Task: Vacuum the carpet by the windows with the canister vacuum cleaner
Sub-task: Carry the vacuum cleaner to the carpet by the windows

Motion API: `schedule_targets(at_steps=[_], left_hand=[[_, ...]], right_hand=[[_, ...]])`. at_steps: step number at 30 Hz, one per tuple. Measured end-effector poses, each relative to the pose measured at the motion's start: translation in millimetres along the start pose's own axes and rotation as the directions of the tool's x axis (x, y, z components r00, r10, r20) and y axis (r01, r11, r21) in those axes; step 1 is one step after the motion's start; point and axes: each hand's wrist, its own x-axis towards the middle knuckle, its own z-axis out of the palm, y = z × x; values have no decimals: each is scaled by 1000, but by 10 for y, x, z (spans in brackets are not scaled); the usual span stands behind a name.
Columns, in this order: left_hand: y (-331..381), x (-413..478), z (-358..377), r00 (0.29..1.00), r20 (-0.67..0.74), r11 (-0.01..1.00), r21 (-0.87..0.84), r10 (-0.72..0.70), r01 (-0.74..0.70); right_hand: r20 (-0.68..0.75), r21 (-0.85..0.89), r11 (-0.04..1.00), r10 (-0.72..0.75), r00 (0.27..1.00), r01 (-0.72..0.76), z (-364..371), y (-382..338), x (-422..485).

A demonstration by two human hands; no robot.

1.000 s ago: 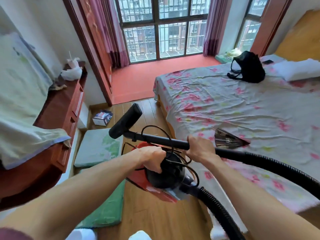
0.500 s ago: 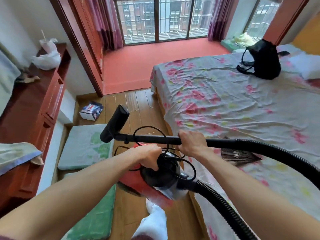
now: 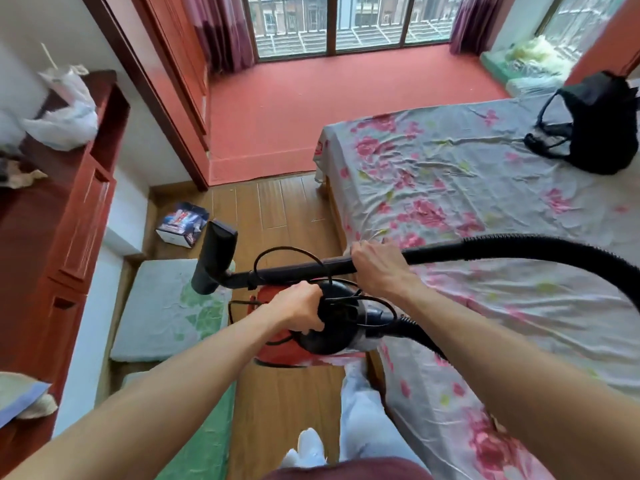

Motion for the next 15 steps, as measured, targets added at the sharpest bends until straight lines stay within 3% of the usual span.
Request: schedule_targets(at_steps=[7, 15], left_hand=[[-364, 816, -879, 990, -17, 988, -54, -143, 142], [-751, 1352, -1816, 953, -140, 958, -135, -270, 251]], right_hand=[[21, 53, 992, -119, 993, 118, -51, 353, 1498], [-32, 75, 971, -223, 974, 225, -410, 488, 2853]])
